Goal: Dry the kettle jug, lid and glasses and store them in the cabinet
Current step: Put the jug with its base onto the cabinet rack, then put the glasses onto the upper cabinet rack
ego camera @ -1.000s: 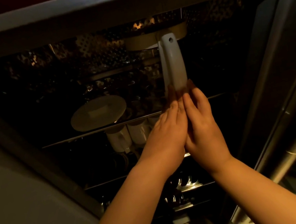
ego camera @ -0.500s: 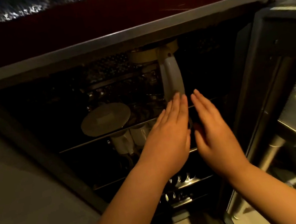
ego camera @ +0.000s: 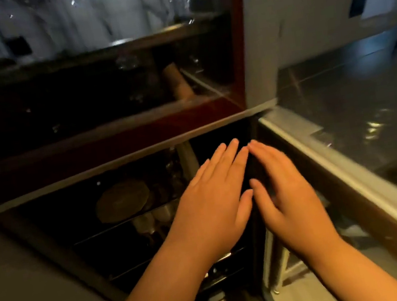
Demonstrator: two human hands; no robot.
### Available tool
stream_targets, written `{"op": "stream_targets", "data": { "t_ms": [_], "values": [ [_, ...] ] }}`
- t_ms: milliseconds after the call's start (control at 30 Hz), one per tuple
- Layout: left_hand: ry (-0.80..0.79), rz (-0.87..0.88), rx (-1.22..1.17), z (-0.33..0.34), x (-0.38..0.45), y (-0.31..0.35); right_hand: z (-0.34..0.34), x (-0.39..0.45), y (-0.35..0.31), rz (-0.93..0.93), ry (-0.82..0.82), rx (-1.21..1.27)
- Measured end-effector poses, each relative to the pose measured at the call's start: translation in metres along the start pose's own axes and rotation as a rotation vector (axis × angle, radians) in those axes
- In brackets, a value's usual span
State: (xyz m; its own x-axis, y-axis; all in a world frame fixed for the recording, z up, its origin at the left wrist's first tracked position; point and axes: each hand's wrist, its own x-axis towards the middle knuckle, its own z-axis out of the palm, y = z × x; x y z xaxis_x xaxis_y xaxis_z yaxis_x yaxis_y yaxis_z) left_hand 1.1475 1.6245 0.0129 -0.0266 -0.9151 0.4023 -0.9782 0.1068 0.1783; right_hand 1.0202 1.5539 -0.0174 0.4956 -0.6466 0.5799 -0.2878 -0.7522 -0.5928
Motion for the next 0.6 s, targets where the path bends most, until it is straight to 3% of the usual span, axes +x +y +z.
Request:
{"op": "stream_targets", "data": {
  "t_ms": [300, 600],
  "values": [
    [-0.023, 0.094, -0.079, -0.048, 0.071, 0.057, -0.108, 0.024, -0.02, 0.246, 0.237, -0.105],
    [-0.116, 0.237, -0.183, -0.024, 0.164, 0.077, -0.162, 0.044, 0.023, 0.462, 0.28, -0.275]
  ]
}}
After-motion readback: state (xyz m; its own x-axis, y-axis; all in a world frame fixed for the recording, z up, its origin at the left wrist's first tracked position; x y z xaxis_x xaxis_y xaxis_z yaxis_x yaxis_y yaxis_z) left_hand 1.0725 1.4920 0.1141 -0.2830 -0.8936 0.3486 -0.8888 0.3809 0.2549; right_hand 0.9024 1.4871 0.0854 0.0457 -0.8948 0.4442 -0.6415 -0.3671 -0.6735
